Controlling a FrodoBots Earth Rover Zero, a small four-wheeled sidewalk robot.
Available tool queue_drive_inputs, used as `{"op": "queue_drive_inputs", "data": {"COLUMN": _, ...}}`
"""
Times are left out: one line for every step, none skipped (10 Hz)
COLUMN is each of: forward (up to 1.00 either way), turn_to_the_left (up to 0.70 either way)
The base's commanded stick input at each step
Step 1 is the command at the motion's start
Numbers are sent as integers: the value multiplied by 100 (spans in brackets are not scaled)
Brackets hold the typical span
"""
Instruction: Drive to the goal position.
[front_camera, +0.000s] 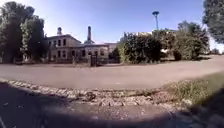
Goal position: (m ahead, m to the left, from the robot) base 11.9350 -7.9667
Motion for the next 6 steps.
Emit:
{"op": "queue_drive_inputs", "data": {"forward": 70, "turn_to_the_left": 0}}
{"op": "queue_drive_inputs", "data": {"forward": 70, "turn_to_the_left": 0}}
{"op": "queue_drive_inputs", "data": {"forward": 70, "turn_to_the_left": -6}}
{"op": "queue_drive_inputs", "data": {"forward": 70, "turn_to_the_left": -13}}
{"op": "queue_drive_inputs", "data": {"forward": 70, "turn_to_the_left": -7}}
{"op": "queue_drive_inputs", "data": {"forward": 70, "turn_to_the_left": 0}}
